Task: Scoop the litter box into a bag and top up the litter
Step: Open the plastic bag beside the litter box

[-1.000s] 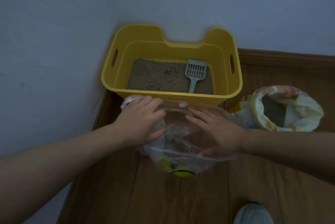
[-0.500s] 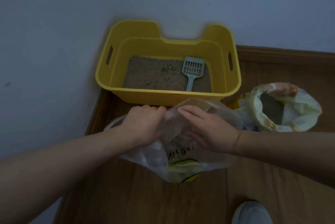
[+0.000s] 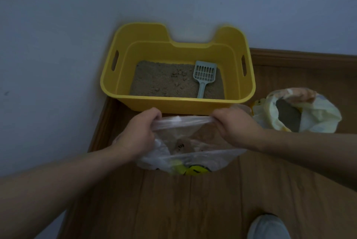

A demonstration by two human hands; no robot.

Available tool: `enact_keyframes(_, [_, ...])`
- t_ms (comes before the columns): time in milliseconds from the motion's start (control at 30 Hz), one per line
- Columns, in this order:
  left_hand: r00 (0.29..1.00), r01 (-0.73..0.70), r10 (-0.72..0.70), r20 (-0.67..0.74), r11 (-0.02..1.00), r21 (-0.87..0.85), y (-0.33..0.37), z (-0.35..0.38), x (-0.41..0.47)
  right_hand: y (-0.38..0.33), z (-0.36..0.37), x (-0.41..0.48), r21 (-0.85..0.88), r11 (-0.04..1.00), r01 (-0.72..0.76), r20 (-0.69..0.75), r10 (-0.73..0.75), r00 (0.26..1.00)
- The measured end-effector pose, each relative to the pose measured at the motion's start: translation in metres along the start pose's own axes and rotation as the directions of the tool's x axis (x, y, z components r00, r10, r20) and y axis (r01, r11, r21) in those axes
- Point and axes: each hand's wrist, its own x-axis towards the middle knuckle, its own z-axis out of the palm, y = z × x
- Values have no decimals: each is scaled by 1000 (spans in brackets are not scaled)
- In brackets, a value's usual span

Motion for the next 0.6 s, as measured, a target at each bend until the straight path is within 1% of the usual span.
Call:
enact_keyframes(100, [999, 38, -34, 40, 991, -128, -5, -1, 0, -3, 0, -1, 131, 991, -23, -28, 27, 999])
enact_keyframes(167, [996, 41, -24, 86, 980, -194, -7, -4, 2, -5, 0, -2, 196, 980, -38, -51, 49, 997])
enact_keyframes(233, [986, 35, 1, 165, 977, -211, -7, -9, 5, -5, -3, -1, 226, 972, -55, -53, 69, 996])
enact_keyframes(300, [978, 43, 0, 207, 978, -203, -5, -15, 8, -6, -7, -1, 244, 967, -68, -40, 80, 996])
enact_keyframes(367, [983, 44, -3, 183, 975, -219, -1, -19, 13, -7, -13, -3, 230, 972, -55, -40, 66, 997])
enact_keyframes(467, [995, 9, 15, 102, 974, -227, 0, -24, 23, -11, -26, -2, 226, 974, -8, -48, 19, 999])
enact_keyframes(533, [997, -11, 26, 68, 978, -210, 1, -28, 28, -16, -39, 2, 312, 950, 18, -59, 0, 998])
enact_keyframes(600, [998, -14, 25, 55, 982, -189, 1, -33, 30, -20, -50, 13, 381, 923, 52, -104, -13, 994])
